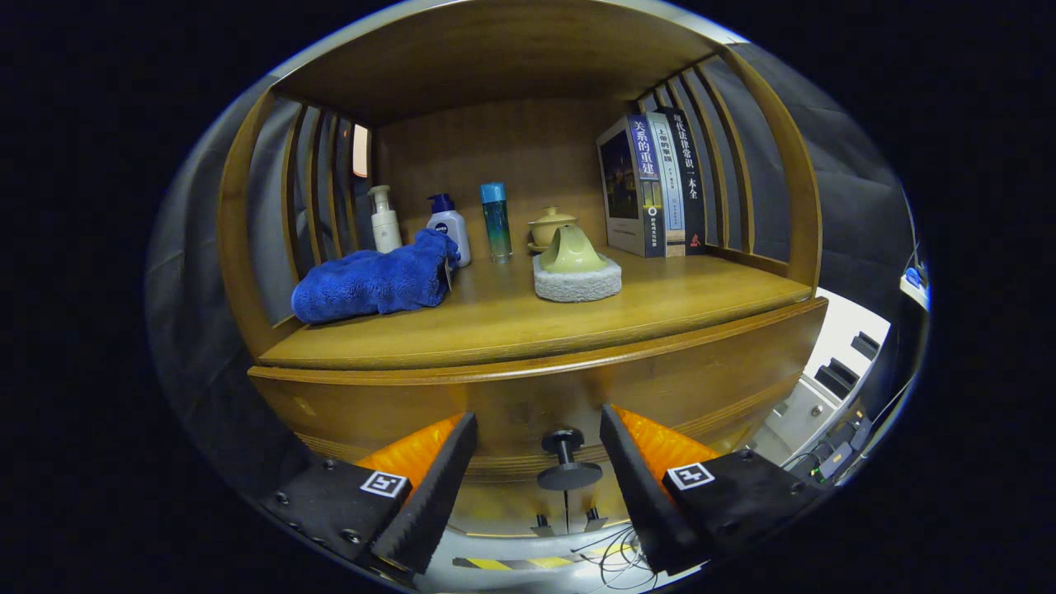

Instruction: Pull open the drawer, take out the items inside it, and place them on the countertop above the cabinet.

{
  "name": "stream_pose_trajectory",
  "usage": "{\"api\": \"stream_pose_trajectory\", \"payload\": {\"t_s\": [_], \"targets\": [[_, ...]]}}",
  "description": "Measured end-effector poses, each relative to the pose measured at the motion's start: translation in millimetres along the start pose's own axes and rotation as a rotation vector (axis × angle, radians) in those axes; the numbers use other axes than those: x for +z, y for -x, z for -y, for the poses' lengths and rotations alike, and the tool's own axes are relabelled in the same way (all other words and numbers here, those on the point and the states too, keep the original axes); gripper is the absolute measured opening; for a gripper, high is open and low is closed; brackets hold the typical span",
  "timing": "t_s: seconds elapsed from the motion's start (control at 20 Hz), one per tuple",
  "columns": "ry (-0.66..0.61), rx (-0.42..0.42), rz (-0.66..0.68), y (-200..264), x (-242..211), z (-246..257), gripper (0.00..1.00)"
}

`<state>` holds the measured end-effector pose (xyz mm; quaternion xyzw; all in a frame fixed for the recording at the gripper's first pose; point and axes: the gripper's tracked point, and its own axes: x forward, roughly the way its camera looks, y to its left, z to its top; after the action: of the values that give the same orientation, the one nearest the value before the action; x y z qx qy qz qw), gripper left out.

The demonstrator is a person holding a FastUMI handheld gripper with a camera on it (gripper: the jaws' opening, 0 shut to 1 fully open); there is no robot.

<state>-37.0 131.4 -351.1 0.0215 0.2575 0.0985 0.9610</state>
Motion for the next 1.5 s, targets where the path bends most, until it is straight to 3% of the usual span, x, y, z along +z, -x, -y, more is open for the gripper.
{"api": "stream_pose_trajectory", "payload": {"t_s": [0.4, 0.95, 1.3, 1.5], "targets": [[0.024, -0.031, -0.020, -3, 5, 2, 0.99], [0.113, -0.081, 0.160, 76, 131, -6, 0.98], [0.004, -0.084, 0.221, 129, 190, -8, 0.98], [0.010, -0.094, 0.243, 143, 201, -6, 0.98]]}}
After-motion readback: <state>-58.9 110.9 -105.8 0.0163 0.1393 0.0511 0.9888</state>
